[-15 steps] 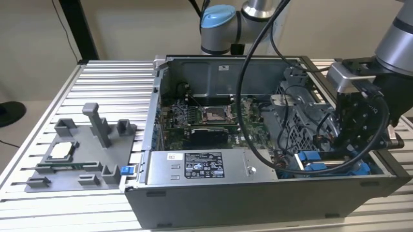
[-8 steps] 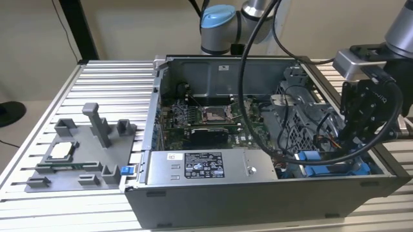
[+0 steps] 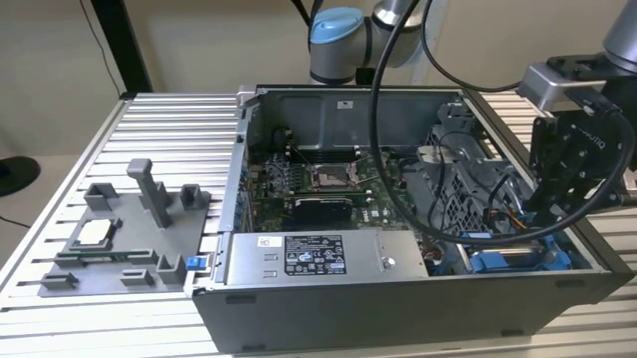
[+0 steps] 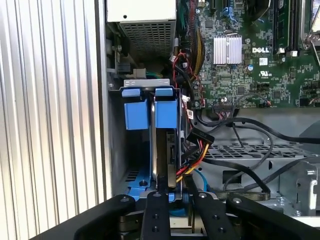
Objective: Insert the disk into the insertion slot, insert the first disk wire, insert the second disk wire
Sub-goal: 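Insert the first disk wire, then insert the second disk wire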
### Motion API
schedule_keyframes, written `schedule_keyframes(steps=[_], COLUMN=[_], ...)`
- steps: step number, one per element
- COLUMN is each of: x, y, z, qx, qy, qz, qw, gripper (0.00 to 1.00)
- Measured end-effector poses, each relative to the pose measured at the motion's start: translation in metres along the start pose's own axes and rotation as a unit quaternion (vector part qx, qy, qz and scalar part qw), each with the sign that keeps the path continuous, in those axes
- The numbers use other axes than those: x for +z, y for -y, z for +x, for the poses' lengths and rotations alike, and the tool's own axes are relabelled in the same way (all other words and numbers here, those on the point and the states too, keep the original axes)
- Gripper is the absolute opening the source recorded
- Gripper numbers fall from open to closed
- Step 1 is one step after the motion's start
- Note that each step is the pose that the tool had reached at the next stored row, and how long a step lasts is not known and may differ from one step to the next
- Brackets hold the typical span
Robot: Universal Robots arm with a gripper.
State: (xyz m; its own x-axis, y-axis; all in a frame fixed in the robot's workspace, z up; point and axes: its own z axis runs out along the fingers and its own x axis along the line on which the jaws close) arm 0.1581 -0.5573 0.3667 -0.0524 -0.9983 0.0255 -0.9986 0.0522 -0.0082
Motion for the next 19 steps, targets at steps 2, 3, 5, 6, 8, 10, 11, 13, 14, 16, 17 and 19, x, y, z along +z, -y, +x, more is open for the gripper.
schedule_keyframes(steps=[2,3,5,6,8,10,11,13,14,16,17,19], x=[-0.0001,-0.0001,-0.0004,-0.0002,-0.0001,-0.0001,0.0,0.0001,0.0002,0.0001,0.0001,0.0005], y=[0.0,0.0001,0.0028,0.0051,0.0109,0.0169,0.0197,0.025,0.0269,0.0287,0.0286,0.0286], z=[0.0,0.0,-0.0002,-0.0003,-0.0006,-0.0009,-0.001,-0.0013,-0.0014,-0.0016,-0.0016,-0.0023], qx=[0.0,0.0,0.0,0.0,0.0,0.0,0.0,0.0,0.0,0.0,0.0,0.0], qy=[0.0,-0.0001,-0.0003,-0.0003,-0.0004,-0.0005,-0.0006,-0.0007,-0.0007,-0.0008,-0.0008,-0.0006], qz=[0.0,0.0,-0.0009,-0.0019,-0.0046,-0.0074,-0.0087,-0.011,-0.0117,-0.012,-0.0121,-0.0121], qw=[1.0,1.0,1.0,1.0,1.0,1.0,1.0,0.9999,0.9999,0.9999,0.9999,0.9999], gripper=[1.0,1.0,1.0,1.0,1.0,1.0,1.0,1.0,1.0,1.0,1.0,1.0])
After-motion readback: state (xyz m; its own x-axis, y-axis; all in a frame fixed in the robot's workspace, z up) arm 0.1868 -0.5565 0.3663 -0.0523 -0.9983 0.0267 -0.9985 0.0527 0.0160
